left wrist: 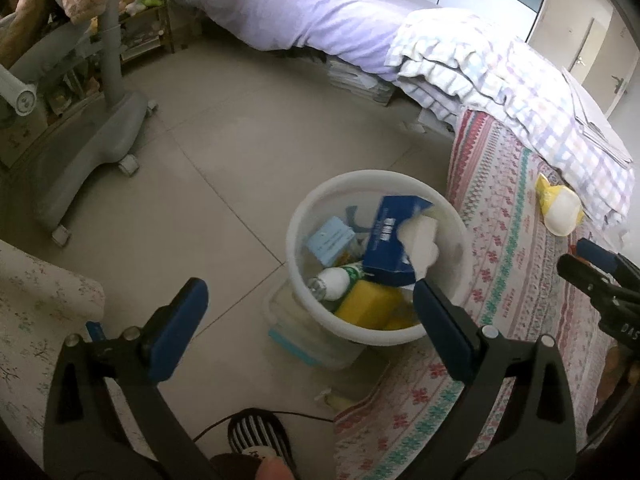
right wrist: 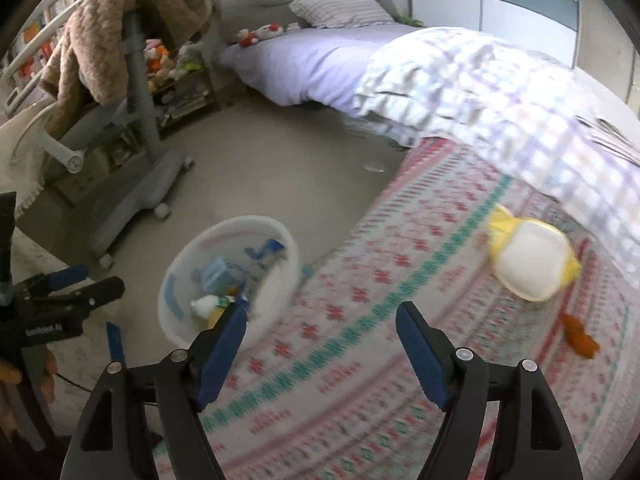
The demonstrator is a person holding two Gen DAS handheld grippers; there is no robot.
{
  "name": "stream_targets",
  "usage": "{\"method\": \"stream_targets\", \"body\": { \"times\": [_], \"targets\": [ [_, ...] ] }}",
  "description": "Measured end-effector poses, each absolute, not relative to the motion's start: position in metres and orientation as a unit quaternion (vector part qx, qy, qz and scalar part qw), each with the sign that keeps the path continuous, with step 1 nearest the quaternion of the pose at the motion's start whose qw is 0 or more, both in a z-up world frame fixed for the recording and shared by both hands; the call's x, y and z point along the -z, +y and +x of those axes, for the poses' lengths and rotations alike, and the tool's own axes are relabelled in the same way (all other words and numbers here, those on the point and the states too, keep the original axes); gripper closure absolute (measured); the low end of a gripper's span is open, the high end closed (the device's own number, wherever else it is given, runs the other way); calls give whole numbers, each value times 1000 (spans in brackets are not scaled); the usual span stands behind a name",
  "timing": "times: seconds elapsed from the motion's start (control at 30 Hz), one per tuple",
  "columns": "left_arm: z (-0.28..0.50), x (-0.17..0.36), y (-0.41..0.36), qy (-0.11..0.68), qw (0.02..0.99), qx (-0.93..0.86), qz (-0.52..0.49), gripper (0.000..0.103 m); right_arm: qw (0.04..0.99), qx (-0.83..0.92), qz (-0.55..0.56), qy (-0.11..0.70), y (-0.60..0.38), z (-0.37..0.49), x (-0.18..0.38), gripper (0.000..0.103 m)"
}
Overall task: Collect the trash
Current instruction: 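Move both tools back over the bed toward the snack bag and orange peel, then grasp the orange peel with the right tool while the left tool grasps the yellow snack bag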
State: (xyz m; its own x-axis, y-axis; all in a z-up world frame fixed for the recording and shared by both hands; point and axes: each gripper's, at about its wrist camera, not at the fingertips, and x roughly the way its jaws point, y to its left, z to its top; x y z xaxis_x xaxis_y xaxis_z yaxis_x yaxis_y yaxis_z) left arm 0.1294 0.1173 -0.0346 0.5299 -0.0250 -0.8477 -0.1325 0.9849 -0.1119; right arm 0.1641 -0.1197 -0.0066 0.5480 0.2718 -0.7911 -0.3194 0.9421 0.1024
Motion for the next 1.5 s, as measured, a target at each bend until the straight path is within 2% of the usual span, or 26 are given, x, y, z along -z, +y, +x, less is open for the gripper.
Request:
{"method": "stream_targets", "body": {
  "times": [0.47,1.17,1.5],
  "targets": [
    [135,26,58,485,872,15,-64,1,894,-89,18,439,-224,145,-20,20],
    [171,39,-44,498,865,47,-23,1,853,46,208,476,-416,170,34,19],
    [192,50,-76,507,860,57,-27,1,851,13,203,484,-402,200,58,20]
  ]
}}
